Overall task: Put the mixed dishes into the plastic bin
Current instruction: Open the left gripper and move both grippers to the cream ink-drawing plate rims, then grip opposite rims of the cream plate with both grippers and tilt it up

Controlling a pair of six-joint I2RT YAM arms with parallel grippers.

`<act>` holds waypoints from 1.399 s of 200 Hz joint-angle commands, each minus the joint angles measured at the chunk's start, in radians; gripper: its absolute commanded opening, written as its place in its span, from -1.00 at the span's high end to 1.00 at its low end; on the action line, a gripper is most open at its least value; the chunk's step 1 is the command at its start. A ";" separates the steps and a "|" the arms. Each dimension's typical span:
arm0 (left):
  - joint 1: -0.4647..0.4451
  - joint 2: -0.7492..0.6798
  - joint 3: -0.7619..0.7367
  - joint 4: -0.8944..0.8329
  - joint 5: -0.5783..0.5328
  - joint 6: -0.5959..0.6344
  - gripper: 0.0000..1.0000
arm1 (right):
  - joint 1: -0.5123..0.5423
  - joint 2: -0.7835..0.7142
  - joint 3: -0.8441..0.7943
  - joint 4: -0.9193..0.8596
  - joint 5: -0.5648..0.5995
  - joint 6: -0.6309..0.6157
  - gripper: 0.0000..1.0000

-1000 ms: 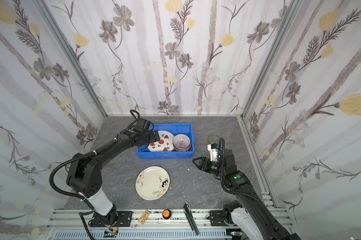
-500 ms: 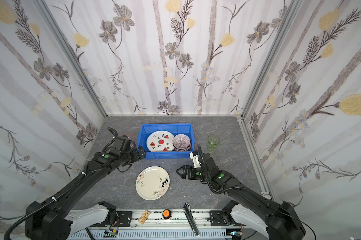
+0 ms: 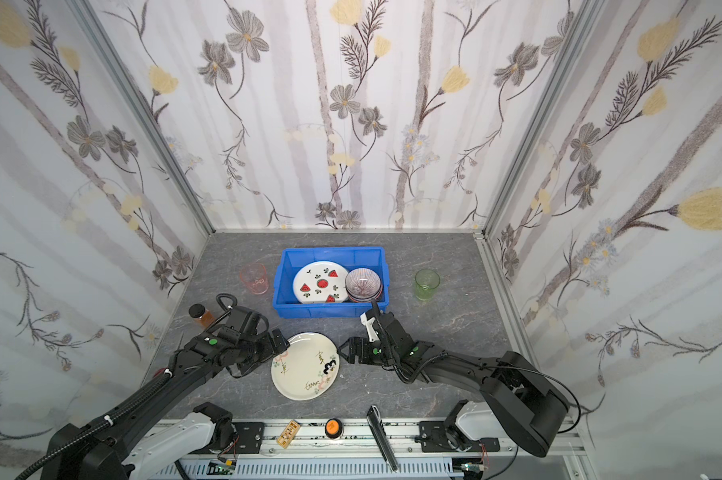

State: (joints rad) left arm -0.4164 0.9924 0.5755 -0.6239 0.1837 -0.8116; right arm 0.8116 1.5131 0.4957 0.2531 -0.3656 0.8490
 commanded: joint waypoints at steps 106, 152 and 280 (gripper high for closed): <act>-0.055 -0.026 -0.155 0.255 0.061 -0.154 -0.94 | 0.065 0.136 0.032 0.181 -0.035 0.055 -0.73; -0.070 -0.003 -0.158 0.317 0.100 -0.166 -0.94 | 0.078 0.168 0.039 0.204 -0.039 0.070 -0.68; -0.180 0.109 -0.099 0.426 0.093 -0.220 -0.94 | 0.074 0.207 0.070 0.196 -0.052 0.068 -0.52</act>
State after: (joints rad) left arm -0.5827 1.0843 0.4618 -0.3027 0.2592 -1.0054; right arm 0.8860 1.7164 0.5453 0.3935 -0.3832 0.9184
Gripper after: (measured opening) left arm 0.970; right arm 0.773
